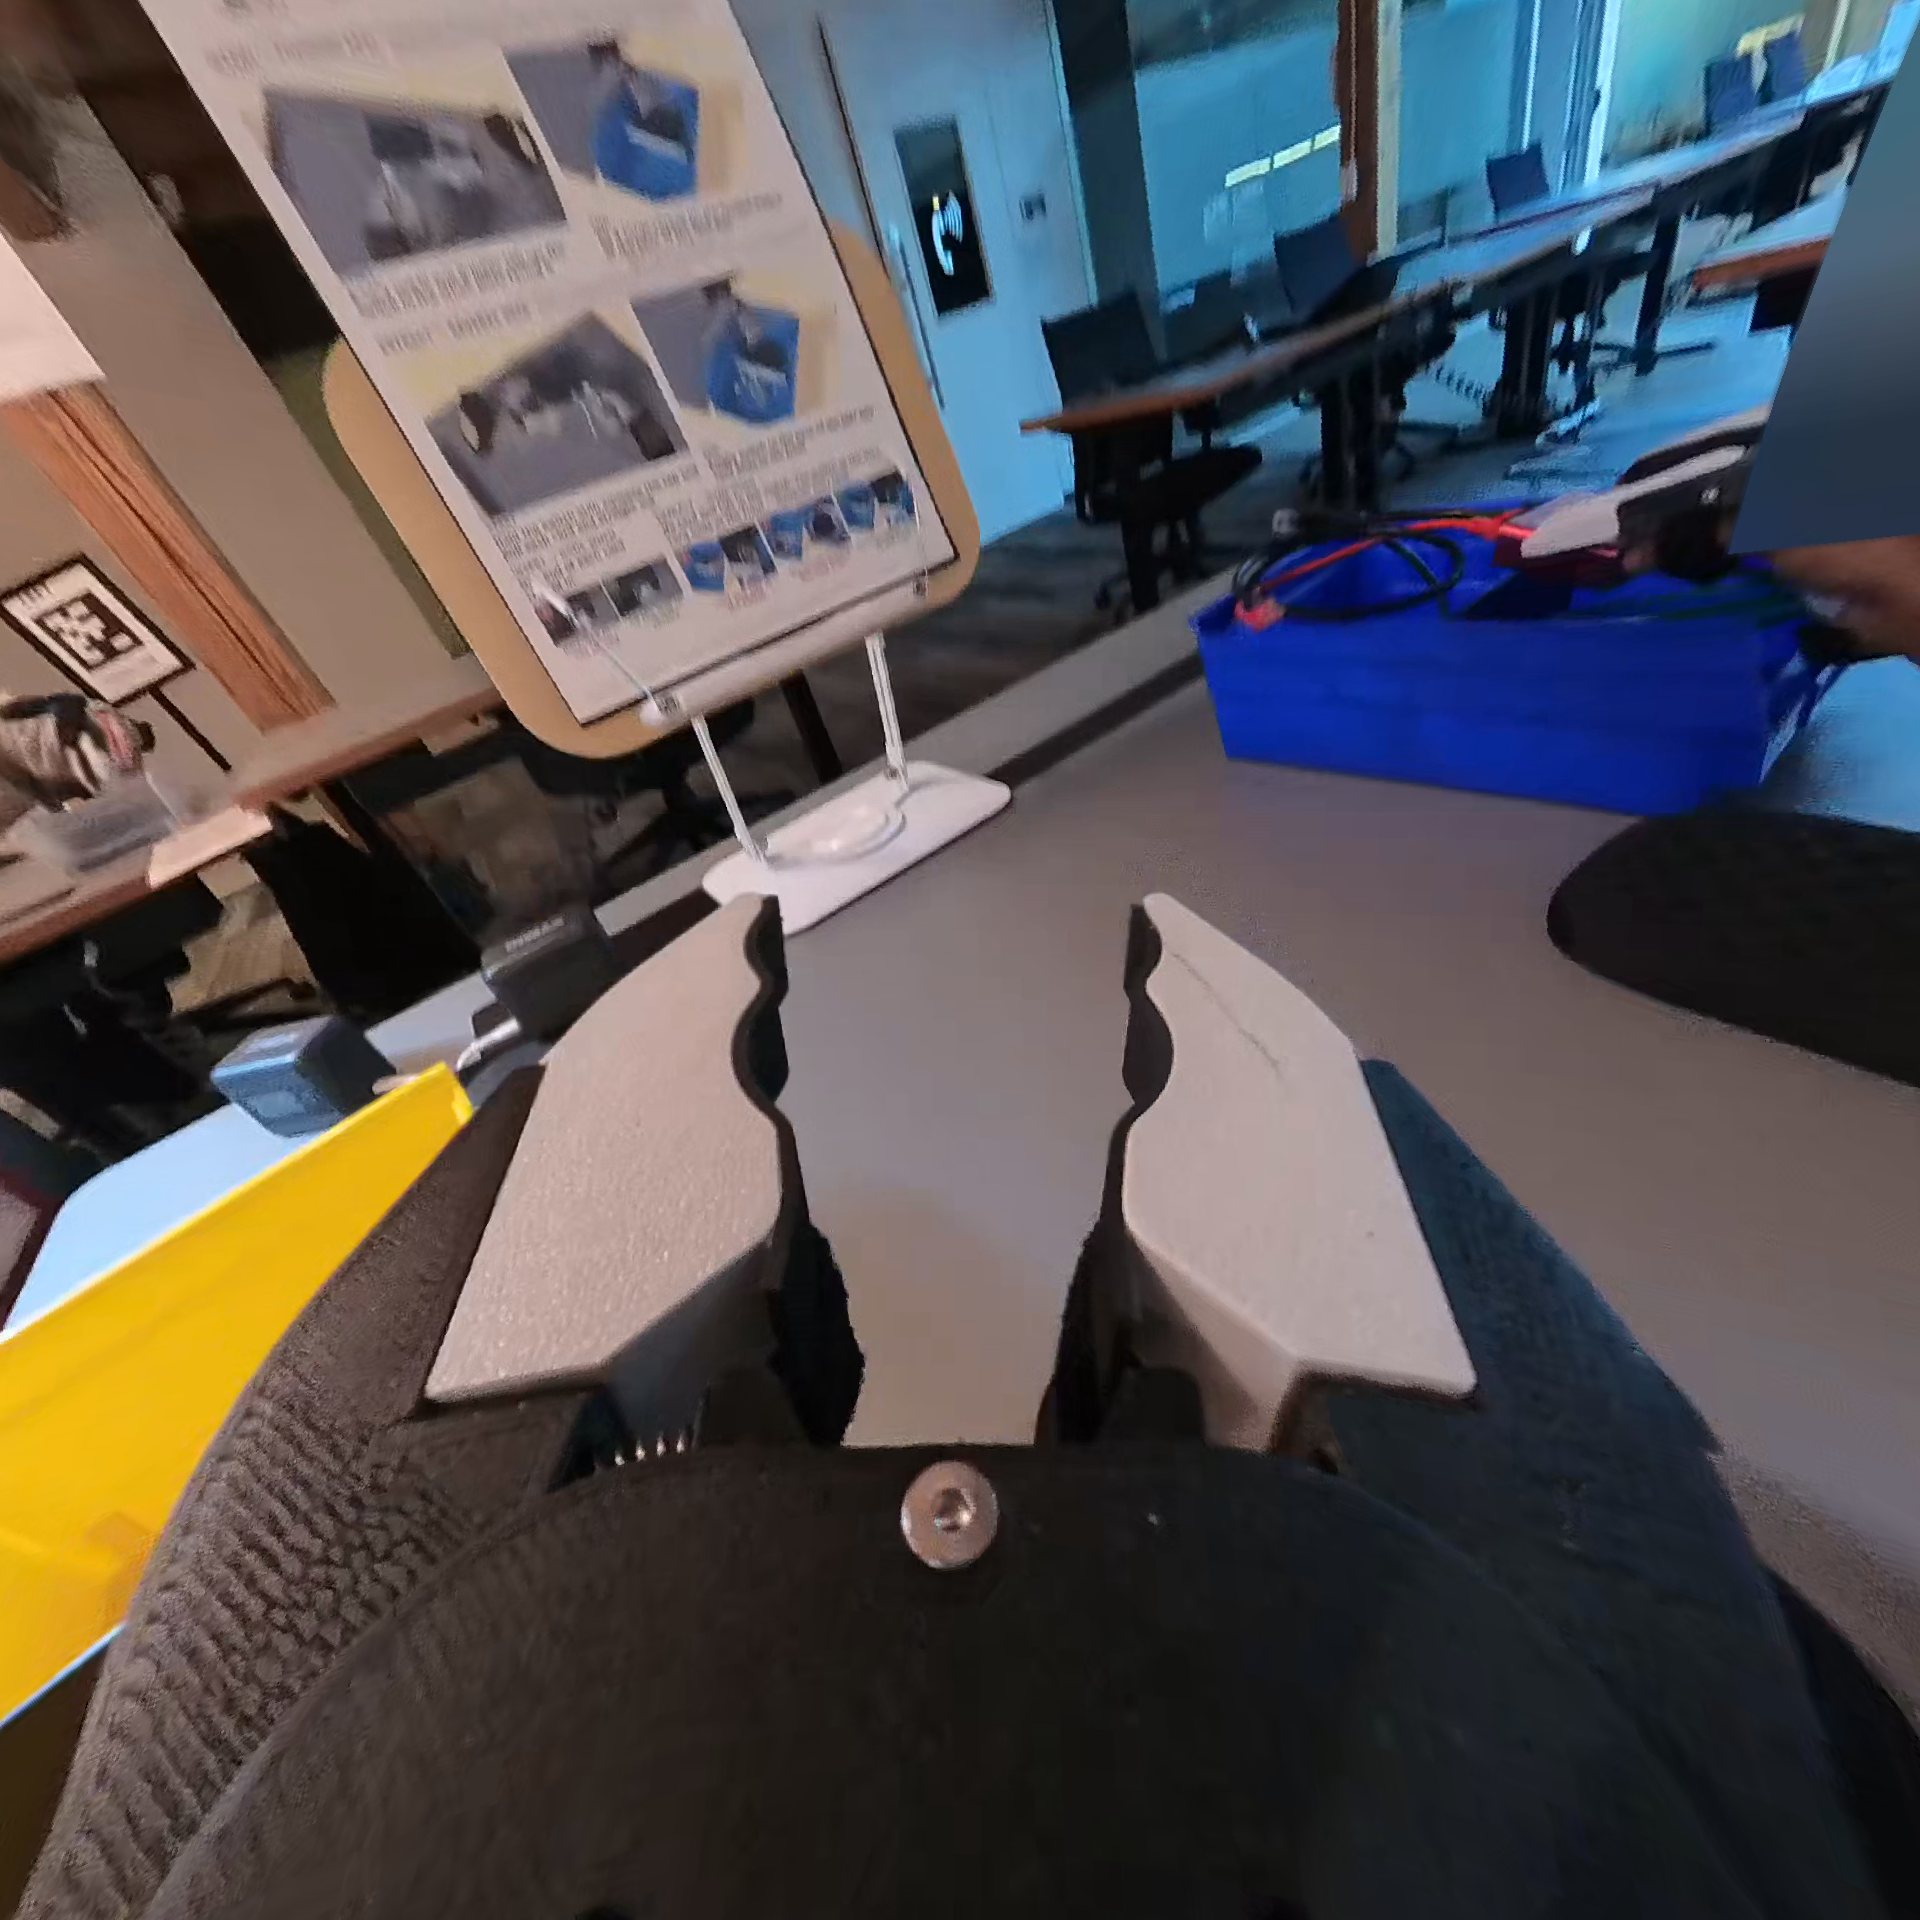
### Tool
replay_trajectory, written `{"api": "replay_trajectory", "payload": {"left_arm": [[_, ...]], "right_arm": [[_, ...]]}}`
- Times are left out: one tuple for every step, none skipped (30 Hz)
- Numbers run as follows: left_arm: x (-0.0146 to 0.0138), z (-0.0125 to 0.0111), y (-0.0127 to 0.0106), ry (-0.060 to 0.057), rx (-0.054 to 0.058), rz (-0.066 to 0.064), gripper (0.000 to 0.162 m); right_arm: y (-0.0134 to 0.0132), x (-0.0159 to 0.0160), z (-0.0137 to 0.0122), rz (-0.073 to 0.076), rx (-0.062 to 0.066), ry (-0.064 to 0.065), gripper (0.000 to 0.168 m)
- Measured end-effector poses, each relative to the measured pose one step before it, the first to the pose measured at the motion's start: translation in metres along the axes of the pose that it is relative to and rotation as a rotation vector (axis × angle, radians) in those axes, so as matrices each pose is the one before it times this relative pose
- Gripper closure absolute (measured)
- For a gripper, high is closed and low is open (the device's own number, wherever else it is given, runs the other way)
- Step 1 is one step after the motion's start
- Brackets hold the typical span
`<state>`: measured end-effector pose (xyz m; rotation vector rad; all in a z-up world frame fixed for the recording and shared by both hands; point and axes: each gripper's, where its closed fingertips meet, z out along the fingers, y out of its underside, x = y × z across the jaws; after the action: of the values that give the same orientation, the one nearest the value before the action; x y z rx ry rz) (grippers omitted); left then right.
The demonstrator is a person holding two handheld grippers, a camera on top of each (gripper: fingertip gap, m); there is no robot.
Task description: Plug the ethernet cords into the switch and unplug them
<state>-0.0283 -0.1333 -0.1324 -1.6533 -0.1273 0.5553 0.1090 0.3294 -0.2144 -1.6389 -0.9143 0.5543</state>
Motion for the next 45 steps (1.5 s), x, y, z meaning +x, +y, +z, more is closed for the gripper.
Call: {"api": "replay_trajectory", "payload": {"left_arm": [[0.00093,0.0014,0.00487,0.0068,-0.0266,0.0001,0.098],[0.00132,0.00138,0.00392,0.0087,-0.0218,0.0021,0.094],[0.00108,0.0015,0.00333,0.0066,-0.0176,0.0016,0.087],[0.00077,0.00153,0.00368,0.0049,-0.0204,-0.0005,0.081],[-0.00001,0.00133,0.00402,-0.0006,-0.0245,0.0003,0.075],[-0.002,0.00109,0.00339,-0.0143,-0.0208,0.0011,0.07],[-0.00278,0.00064,0.00308,-0.0185,-0.0198,0.0057,0.066],[-0.00295,0.00037,0.00341,-0.0178,-0.0205,0.009,0.063],[-0.00311,0.0004,0.00425,-0.0163,-0.0241,0.0081,0.06],[-0.00325,0.00063,0.00613,-0.0137,-0.0332,0.0065,0.058],[-0.00391,0.00096,0.00792,-0.0149,-0.0428,0.0032,0.056],[-0.0052,0.0012,0.00877,-0.0208,-0.0452,-0.0023,0.054],[-0.00494,0.00188,0.00918,-0.0171,-0.0426,-0.0067,0.053],[-0.0046,0.00289,0.00998,-0.0118,-0.0424,-0.014,0.054],[-0.00476,0.00383,0.01054,-0.0119,-0.0459,-0.022,0.054],[-0.00388,0.00442,0.01075,-0.0072,-0.0506,-0.0239,0.054],[-0.00378,0.00444,0.00983,-0.0076,-0.0491,-0.0212,0.054],[-0.00409,0.00444,0.00805,-0.0138,-0.0386,-0.0197,0.054],[-0.00397,0.0044,0.00696,-0.0162,-0.0324,-0.0148,0.054],[-0.00282,0.00436,0.00658,-0.0111,-0.0305,-0.0121,0.054],[-0.00097,0.00419,0.00659,-0.0005,-0.0328,-0.0085,0.056],[0.00007,0.00385,0.00607,0.0036,-0.0306,-0.0022,0.058],[-0.00021,0.00364,0.00522,-0.0008,-0.0239,0.0005,0.06],[-0.00074,0.00336,0.00463,-0.0059,-0.0209,0.004,0.063],[-0.00109,0.00314,0.00418,-0.0086,-0.0173,0.0073,0.067],[0.00004,0.00315,0.00293,-0.0019,-0.0096,0.01,0.072],[0.00117,0.00281,0.00139,0.006,0.0007,0.0014,0.077],[0.00129,0.00223,0.00055,0.0068,0.0043,-0.0083,0.082],[-0.00194,0.00123,-0.001,-0.0153,0.0119,-0.0084,0.087],[-0.00372,0.00039,-0.00095,-0.0249,0.0095,-0.0051,0.096],[-0.00181,0.00013,-0.00068,-0.0085,0.0068,-0.0109,0.1],[-0.00045,0.0003,-0.00108,0.0019,0.0082,-0.0209,0.102],[-0.00028,0.00053,-0.00139,0.0026,0.0112,-0.0228,0.104],[0.00002,0.00088,-0.00159,0.0035,0.0134,-0.0214,0.105],[0.00059,0.00085,-0.00174,0.0042,0.0141,-0.019,0.105],[0.00091,0.00063,-0.00144,0.0061,0.0119,-0.013,0.105],[0.00099,0.00055,-0.00124,0.0066,0.0094,-0.0112,0.105],[0.00085,0.00064,-0.00096,0.0055,0.0077,-0.0087,0.105],[0.00062,0.00051,-0.00063,0.0033,0.0048,-0.0026,0.104],[0.00034,0.00025,-0.00029,0.0005,0.0006,0.0,0.104],[0.00054,0.00013,-0.0002,0.0014,0.0006,-0.0011,0.103],[0.00059,0.0001,-0.00004,0.0017,0.0002,0.0,0.102],[0.00089,0.00014,-0.00022,0.0037,0.0001,0.001,0.101],[0.00106,0.00005,-0.00023,0.0034,0.0007,0.0001,0.099],[0.00178,0.0003,-0.00056,0.0063,0.002,-0.0018,0.098]], "right_arm": [[-0.0005,-0.00045,-0.00021,-0.0162,-0.0024,0.0073,0.09],[-0.00107,0.00013,-0.00058,-0.0131,-0.0013,0.0121,0.081],[-0.00111,0.00085,-0.00085,-0.0109,-0.0028,0.0151,0.073],[-0.0014,0.00074,-0.001,-0.0097,-0.0019,0.0147,0.065],[-0.00238,0.00118,-0.00129,-0.0086,0.0033,0.0156,0.06],[-0.00364,0.00157,-0.00177,-0.0076,0.0115,0.0162,0.055],[-0.00426,0.00151,-0.00245,-0.0082,0.0148,0.0139,0.051],[-0.00442,0.00073,-0.00271,-0.0099,0.0148,0.0086,0.049],[-0.0042,-0.00039,-0.0028,-0.0145,0.0131,0.0022,0.046],[-0.00368,-0.0013,-0.00294,-0.0148,0.009,-0.0013,0.045],[-0.00367,-0.00191,-0.00317,-0.0127,0.0075,-0.0031,0.045],[-0.00357,-0.00256,-0.0033,-0.0134,0.0082,-0.0058,0.042],[-0.00327,-0.00336,-0.00325,-0.0188,0.0065,-0.0107,0.042],[-0.00254,-0.00373,-0.00295,-0.0178,0.0011,-0.011,0.04],[-0.00169,-0.00417,-0.00273,-0.0138,-0.0064,-0.0117,0.039],[-0.00152,-0.00568,-0.00267,-0.0102,-0.0094,-0.0209,0.04],[-0.00165,-0.00556,-0.00315,-0.0039,-0.0078,-0.0203,0.04],[-0.00187,-0.00589,-0.00369,-0.0052,-0.0068,-0.0224,0.041],[-0.00138,-0.00707,-0.00413,-0.006,-0.0078,-0.0324,0.043],[0.00006,-0.00946,-0.00427,-0.0001,-0.013,-0.0485,0.044],[0.00287,-0.01358,-0.00395,0.0073,-0.0269,-0.0764,0.048],[0.006,-0.01463,-0.00293,0.0207,-0.0436,-0.0833,0.05],[0.00945,-0.01216,-0.00177,0.0229,-0.0605,-0.0653,0.052],[0.01185,-0.01023,-0.00033,0.0026,-0.0682,-0.0527,0.056],[0.01319,-0.00818,0.00142,-0.0157,-0.0693,-0.0369,0.059],[0.01349,-0.0056,0.00299,-0.0218,-0.0728,-0.0175,0.064],[0.01221,-0.00513,0.00447,-0.0275,-0.0676,-0.0139,0.072],[0.01025,-0.00352,0.0054,-0.0276,-0.0568,-0.0068,0.083],[0.00862,-0.00237,0.00558,-0.0266,-0.0522,-0.0057,0.106],[0.00418,0.00023,0.00467,-0.0243,-0.0284,0.0096,0.124],[-0.00119,0.00685,0.00191,-0.0257,0.0013,0.0521,0.143],[-0.00331,0.00306,0.0018,-0.0248,0.0119,0.0201,0.155],[-0.00621,-0.00457,0.00259,0.0018,0.0229,-0.0341,0.152],[-0.00645,-0.00401,0.00369,0.0116,0.0154,-0.0244,0.15],[-0.00656,-0.00246,0.00423,-0.0133,0.0109,0.0008,0.149],[-0.0072,-0.00183,0.0047,-0.0278,0.009,0.0102,0.149],[-0.00745,-0.00236,0.00496,-0.0209,0.0053,0.0043,0.147],[-0.00749,-0.00283,0.00529,-0.0054,0.0002,-0.0017,0.147],[-0.00788,-0.00354,0.00544,-0.0065,-0.0012,-0.0037,0.146],[-0.00801,-0.00432,0.00528,-0.008,-0.0006,-0.0067,0.145],[-0.00827,-0.00531,0.00494,-0.0066,0.0004,-0.0097,0.144],[-0.00839,-0.00629,0.00474,-0.0087,0.0032,-0.0122,0.143],[-0.00858,-0.00754,0.00436,-0.0083,0.0074,-0.0167,0.141],[-0.00839,-0.00864,0.00396,-0.0052,0.0086,-0.0208,0.139],[-0.00815,-0.00965,0.00349,-0.01,0.0087,-0.0222,0.139]]}}
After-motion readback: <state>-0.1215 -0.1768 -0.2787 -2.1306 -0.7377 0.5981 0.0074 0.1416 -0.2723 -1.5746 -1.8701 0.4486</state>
